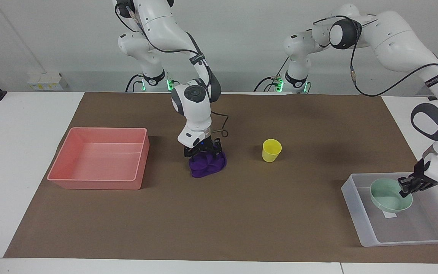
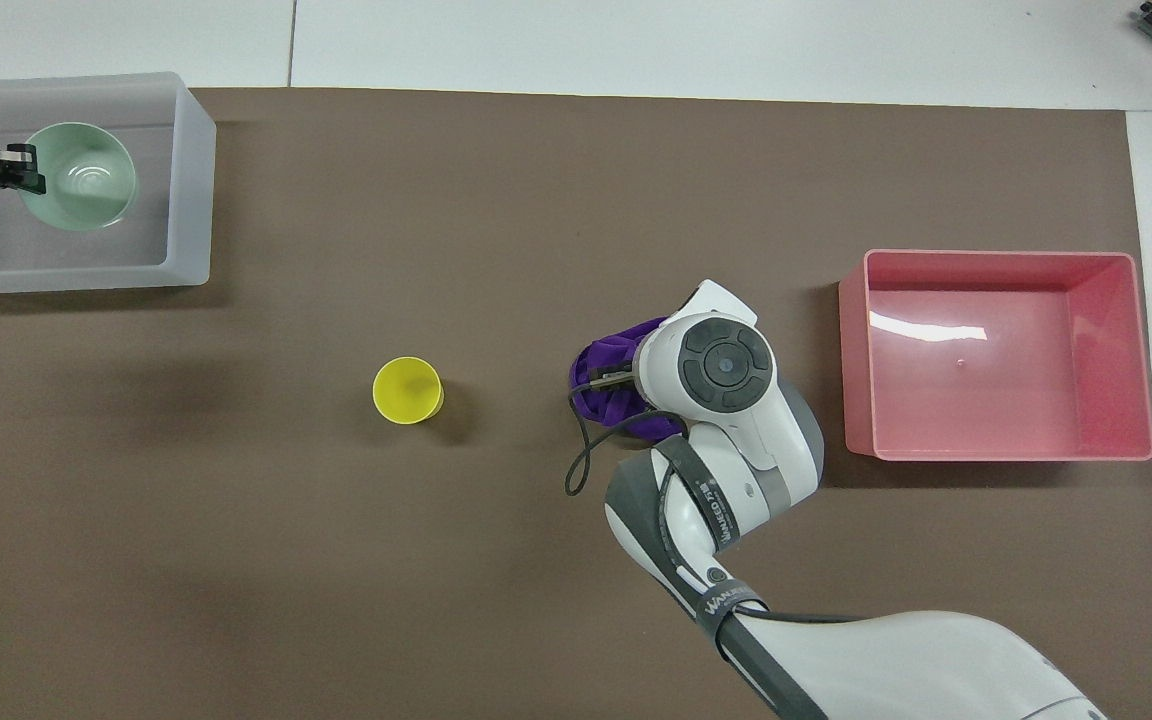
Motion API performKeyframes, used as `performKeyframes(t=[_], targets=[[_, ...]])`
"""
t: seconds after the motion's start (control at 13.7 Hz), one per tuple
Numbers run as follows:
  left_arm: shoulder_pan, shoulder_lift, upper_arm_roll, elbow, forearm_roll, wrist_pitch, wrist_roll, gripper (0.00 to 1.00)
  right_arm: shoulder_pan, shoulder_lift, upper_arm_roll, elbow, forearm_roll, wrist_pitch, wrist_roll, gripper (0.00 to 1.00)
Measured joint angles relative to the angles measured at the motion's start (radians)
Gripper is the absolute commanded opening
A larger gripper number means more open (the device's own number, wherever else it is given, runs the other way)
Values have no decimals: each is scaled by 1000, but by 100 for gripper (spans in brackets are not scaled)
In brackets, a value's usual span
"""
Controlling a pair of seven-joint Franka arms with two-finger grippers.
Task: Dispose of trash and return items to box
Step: 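Lift the green bowl into the white box while the right gripper grasps the cloth, then release the bowl in the white box and withdraw the left gripper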
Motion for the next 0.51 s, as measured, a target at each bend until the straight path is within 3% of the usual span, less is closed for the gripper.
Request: performKeyframes(t=[0.51], targets=[[18,80,1,3,0,58,0,0,19,1,0,6,1,11,34,100]])
